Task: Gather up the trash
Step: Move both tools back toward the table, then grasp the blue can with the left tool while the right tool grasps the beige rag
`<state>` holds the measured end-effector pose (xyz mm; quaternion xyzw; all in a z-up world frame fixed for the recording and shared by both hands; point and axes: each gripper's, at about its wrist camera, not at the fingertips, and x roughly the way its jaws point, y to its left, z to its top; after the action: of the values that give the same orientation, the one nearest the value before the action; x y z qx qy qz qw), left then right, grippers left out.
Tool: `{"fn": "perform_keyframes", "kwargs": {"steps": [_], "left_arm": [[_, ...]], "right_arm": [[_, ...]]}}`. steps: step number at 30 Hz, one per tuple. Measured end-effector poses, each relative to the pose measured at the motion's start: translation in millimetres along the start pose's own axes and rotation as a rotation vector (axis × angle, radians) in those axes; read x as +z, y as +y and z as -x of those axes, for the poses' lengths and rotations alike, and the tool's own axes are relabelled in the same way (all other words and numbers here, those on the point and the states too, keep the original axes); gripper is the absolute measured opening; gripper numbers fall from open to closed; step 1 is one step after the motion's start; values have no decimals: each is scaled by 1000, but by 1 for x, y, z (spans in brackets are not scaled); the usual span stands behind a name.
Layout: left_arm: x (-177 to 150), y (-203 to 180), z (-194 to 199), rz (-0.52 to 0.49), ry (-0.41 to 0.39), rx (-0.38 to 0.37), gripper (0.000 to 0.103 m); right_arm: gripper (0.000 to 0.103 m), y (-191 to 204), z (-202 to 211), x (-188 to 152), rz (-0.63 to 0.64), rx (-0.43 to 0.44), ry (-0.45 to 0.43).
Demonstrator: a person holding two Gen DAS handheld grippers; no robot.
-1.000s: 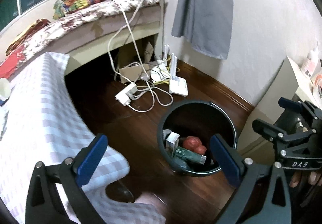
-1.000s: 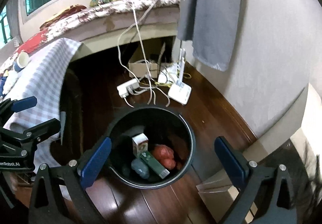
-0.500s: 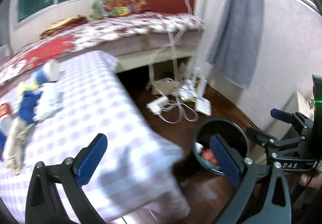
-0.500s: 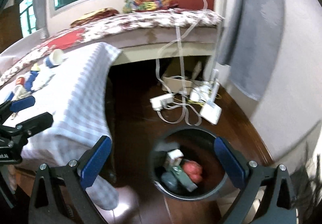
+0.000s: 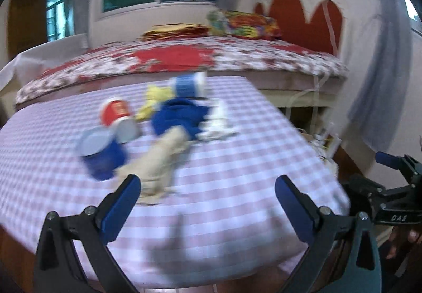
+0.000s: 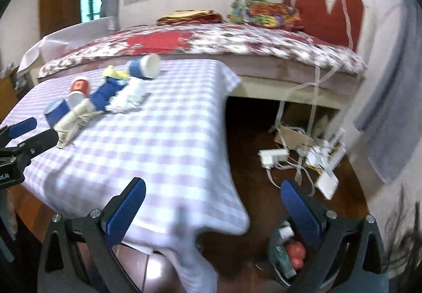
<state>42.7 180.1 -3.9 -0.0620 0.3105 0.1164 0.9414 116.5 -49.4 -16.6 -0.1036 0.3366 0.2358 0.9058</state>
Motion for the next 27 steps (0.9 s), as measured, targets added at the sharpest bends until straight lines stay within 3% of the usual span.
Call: {"fn": "perform_keyframes", "kwargs": {"steps": [11,15,27], "left_arm": [[-13,91,-2,115,0,137,98],[-17,114,-6,147,9,162,96],[-25,164,-3,214,24,208,94]], "right_arm": [[103,74,-37,40,37,96,3],[103,100,-44,52,49,177,1],[101,192,-80,70,113,308,25]]}}
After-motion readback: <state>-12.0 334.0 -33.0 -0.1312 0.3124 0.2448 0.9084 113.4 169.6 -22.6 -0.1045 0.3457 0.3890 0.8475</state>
